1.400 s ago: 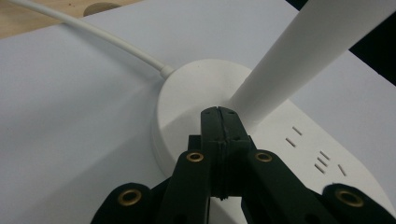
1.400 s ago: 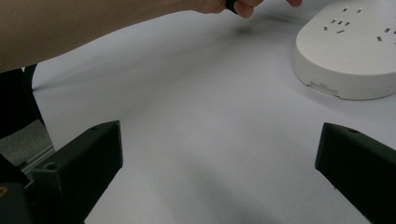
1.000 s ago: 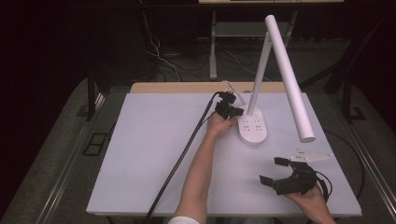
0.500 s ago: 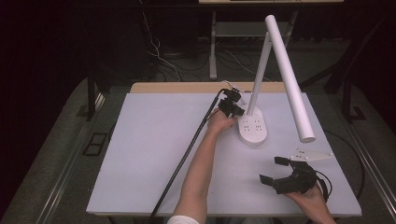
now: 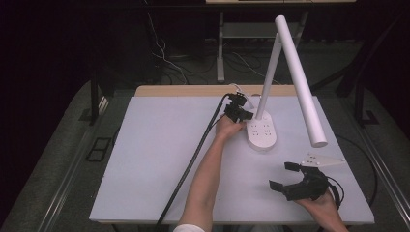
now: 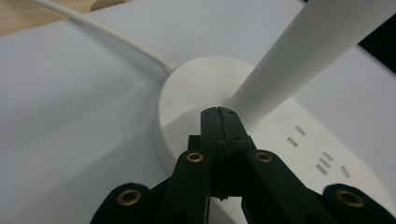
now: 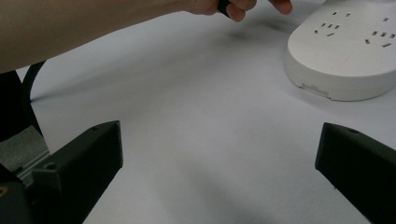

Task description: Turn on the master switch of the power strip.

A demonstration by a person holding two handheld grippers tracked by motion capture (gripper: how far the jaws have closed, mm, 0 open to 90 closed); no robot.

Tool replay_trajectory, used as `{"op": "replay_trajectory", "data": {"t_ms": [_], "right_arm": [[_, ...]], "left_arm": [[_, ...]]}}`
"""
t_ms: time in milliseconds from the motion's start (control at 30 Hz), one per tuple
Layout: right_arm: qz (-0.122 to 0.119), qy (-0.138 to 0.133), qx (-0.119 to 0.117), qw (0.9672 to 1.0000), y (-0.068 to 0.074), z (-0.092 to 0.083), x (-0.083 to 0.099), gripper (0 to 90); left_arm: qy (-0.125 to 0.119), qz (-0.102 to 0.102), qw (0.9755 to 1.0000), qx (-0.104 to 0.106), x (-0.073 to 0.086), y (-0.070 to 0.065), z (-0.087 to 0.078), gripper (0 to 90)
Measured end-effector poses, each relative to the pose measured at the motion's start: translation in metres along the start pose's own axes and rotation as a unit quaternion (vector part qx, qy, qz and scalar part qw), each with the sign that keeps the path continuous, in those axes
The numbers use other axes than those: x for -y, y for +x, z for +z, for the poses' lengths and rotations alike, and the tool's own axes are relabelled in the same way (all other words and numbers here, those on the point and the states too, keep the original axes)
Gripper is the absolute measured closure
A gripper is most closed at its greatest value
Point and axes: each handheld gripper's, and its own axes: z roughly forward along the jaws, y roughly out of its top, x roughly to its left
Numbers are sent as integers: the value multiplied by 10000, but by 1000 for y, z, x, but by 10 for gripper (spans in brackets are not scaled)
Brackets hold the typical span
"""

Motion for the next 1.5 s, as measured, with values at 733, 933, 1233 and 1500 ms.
{"op": "replay_trajectory", "data": {"t_ms": [733,933,1233,1500], "right_arm": [[0,-13,15,10000,-1,1,0,2],[5,15,16,10000,-1,1,0,2],[-3,-8,27,10000,-2,1,0,2],[-30,4,26,10000,-2,1,0,2]], "left_arm": [[-509,457,9976,-104,-9,0,-51,898],[-696,493,9963,-96,-2,-1,-71,895],[-620,461,9968,213,7,2,-103,330],[-575,445,9955,615,24,3,-128,19]]}}
